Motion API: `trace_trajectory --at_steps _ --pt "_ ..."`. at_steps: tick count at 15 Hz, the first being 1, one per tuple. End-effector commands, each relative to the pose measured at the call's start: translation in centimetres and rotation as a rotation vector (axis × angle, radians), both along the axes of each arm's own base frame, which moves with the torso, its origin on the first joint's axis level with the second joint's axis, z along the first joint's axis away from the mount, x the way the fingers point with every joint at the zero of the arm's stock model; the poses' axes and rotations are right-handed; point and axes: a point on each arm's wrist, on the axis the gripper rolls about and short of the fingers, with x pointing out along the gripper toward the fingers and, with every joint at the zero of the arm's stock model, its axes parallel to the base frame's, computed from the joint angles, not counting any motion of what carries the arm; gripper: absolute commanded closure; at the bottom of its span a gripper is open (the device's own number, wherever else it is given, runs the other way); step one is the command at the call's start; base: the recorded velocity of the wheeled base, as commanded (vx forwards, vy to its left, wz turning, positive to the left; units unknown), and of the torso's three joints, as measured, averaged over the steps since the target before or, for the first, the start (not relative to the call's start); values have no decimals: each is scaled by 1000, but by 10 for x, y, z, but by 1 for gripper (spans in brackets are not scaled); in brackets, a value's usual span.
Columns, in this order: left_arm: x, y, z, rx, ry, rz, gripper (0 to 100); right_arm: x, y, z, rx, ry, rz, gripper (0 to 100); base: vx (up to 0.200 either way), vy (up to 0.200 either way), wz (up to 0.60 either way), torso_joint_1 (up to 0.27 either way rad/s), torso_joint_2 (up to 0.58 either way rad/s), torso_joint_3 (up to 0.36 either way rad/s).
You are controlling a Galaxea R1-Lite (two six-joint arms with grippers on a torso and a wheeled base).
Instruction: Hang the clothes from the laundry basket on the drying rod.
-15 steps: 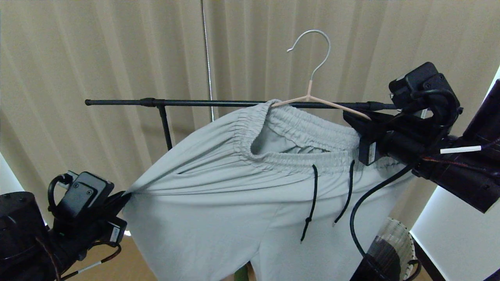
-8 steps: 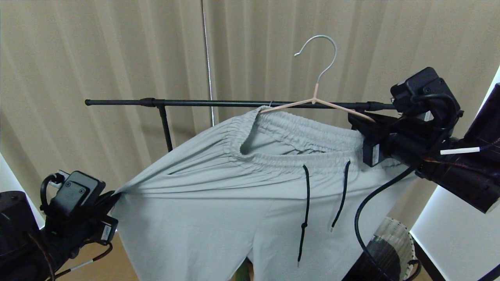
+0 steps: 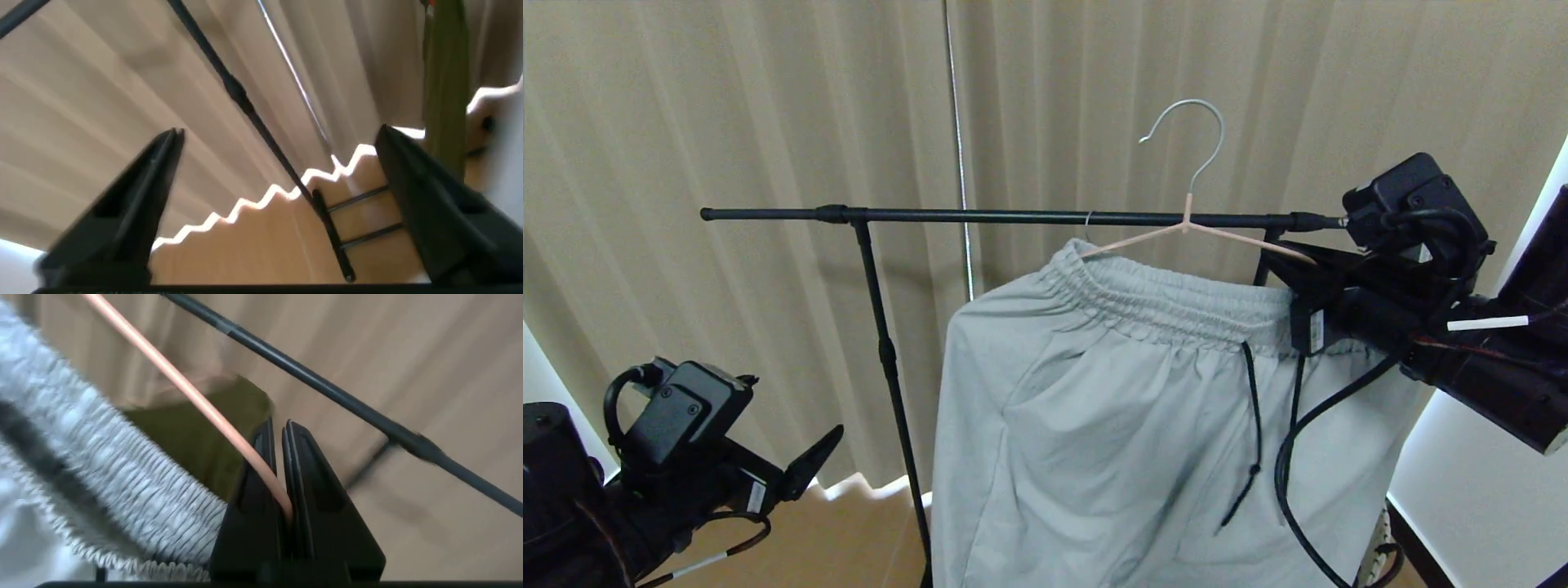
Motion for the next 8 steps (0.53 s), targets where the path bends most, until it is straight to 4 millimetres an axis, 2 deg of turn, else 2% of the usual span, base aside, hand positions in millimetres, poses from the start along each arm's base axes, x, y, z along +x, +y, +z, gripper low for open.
trace_trajectory --at_steps 1,4,8 --pt "-6 0 13 -42 -64 -31 0 -5 -26 -8 -77 17 -89 100 0 0 0 0 0 0" --pt "-20 1 35 -114 -168 -82 0 -23 -65 -17 -150 70 -223 100 0 0 0 0 0 0" --pt "-35 3 38 -181 -188 -101 0 -55 -99 -24 -175 170 -360 100 0 0 0 0 0 0"
